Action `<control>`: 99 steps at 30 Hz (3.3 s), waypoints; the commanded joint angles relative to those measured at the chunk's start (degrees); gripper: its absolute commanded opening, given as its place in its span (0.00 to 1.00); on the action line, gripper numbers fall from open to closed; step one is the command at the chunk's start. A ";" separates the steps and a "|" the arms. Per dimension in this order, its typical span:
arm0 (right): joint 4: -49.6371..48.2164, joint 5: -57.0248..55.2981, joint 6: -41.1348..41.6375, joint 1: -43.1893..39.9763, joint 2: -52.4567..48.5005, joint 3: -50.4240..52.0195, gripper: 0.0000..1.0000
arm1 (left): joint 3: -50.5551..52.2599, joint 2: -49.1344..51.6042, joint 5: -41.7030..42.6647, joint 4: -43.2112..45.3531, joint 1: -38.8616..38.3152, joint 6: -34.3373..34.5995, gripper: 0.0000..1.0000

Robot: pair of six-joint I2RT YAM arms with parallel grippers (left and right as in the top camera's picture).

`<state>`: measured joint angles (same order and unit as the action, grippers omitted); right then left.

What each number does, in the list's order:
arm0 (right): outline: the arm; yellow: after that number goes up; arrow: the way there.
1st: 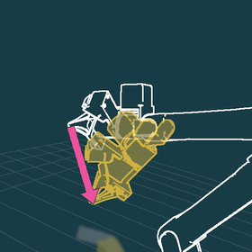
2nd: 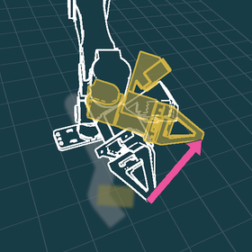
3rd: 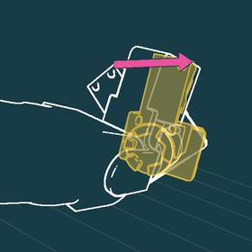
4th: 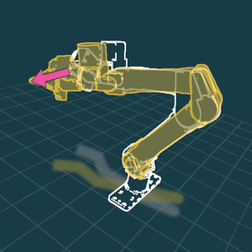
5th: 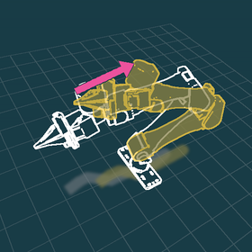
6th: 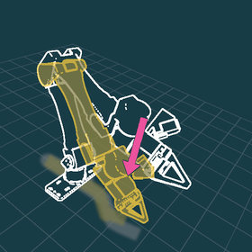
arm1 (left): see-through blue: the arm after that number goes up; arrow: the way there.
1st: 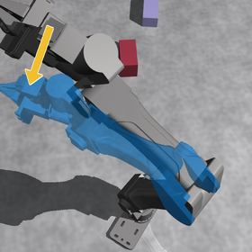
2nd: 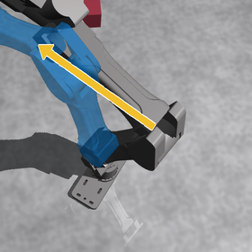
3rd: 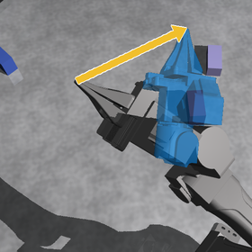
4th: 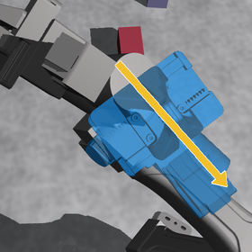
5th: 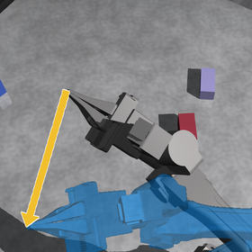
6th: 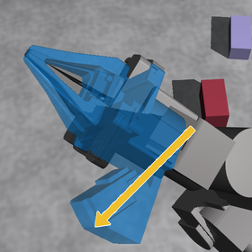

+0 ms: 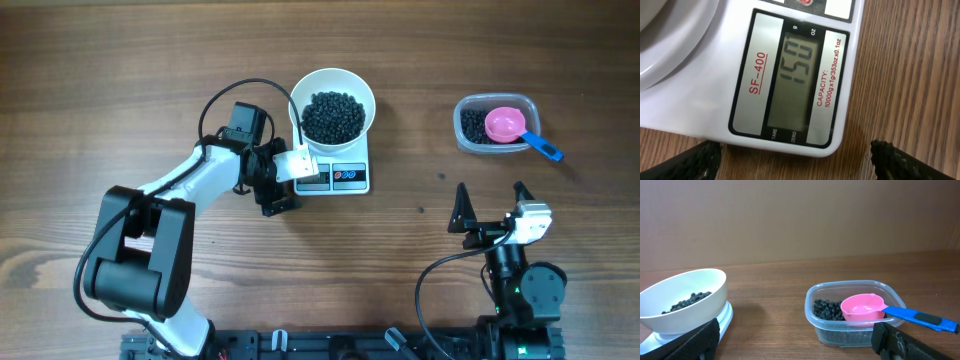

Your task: Scoop item into bowl and weigh 150g on scale

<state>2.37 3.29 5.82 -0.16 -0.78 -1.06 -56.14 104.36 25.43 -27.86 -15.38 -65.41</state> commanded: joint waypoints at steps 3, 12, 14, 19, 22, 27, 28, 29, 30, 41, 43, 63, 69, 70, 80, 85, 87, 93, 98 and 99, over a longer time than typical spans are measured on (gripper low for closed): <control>-0.22 -0.74 0.33 -0.24 0.50 -0.31 1.00 | 0.66 0.87 -1.51 -3.13 -0.63 1.40 1.00; -0.22 -0.74 0.33 -0.24 0.50 -0.31 1.00 | 0.66 0.87 -1.75 -4.13 -0.59 1.40 1.00; -0.22 -0.74 0.33 -0.24 0.50 -0.31 1.00 | 0.66 0.87 -1.97 -4.11 -0.59 1.38 1.00; -0.22 -0.74 0.35 -0.24 0.50 -0.31 1.00 | 0.66 0.87 -1.95 -4.11 -0.59 1.40 1.00; -0.22 -0.74 0.35 -0.24 0.50 -0.31 1.00 | 0.66 0.87 -1.95 -4.22 -0.59 1.40 1.00; -0.22 -0.74 0.33 -0.24 0.50 -0.31 1.00 | 0.66 0.87 -1.95 -5.90 -0.59 1.40 1.00; -0.22 -0.74 0.33 -0.24 0.50 -0.31 1.00 | 0.66 0.87 -1.97 -5.92 -0.59 1.40 1.00; -0.22 -0.74 0.33 -0.24 0.50 -0.31 1.00 | 0.66 0.87 -1.97 -5.92 -0.59 1.40 1.00; -0.22 -0.74 0.33 -0.24 0.50 -0.31 1.00 | 0.66 0.87 -1.97 -5.92 -0.59 1.40 1.00; -0.22 -0.74 0.33 -0.24 0.50 -0.31 1.00 | 0.66 0.87 -1.97 -5.88 -0.59 1.40 1.00; -0.22 -0.74 0.33 -0.24 0.50 -0.31 1.00 | 0.66 0.63 -2.08 -6.14 -0.46 2.71 1.00; -0.22 -0.74 0.35 -0.24 0.50 -0.31 1.00 | 6.93 -73.64 5.92 -2.73 10.84 37.66 1.00; -0.22 -0.74 0.35 -0.24 0.50 -0.31 1.00 | 28.33 -85.11 -4.52 28.79 11.17 59.91 1.00; -0.22 -0.74 0.35 -0.24 0.50 -0.31 1.00 | 34.25 -87.69 -9.20 37.48 11.15 68.83 1.00; -0.22 -0.74 0.33 -0.24 0.50 -0.31 1.00 | 55.82 -104.00 -30.69 49.51 11.19 101.24 1.00; -0.22 -0.74 0.33 -0.24 0.50 -0.31 1.00 | 55.82 -104.19 -33.09 44.98 9.68 100.10 1.00; -0.22 -0.74 0.35 -0.24 0.50 -0.31 1.00 | 55.82 -104.19 -33.20 43.32 8.85 97.29 1.00; -0.22 -0.74 0.35 -0.24 0.50 -0.31 1.00 | 55.82 -104.19 -24.72 33.70 8.74 76.13 1.00; -0.22 -0.74 0.35 -0.24 0.50 -0.31 1.00 | 55.82 -104.19 -24.68 23.34 10.47 75.97 1.00; -0.22 -0.74 0.33 -0.24 0.50 -0.31 1.00 | 55.82 -104.19 -24.81 23.37 11.10 75.82 1.00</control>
<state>2.33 3.29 5.82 -0.16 -0.75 -1.06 -0.43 0.78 -0.25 -3.97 -5.65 13.06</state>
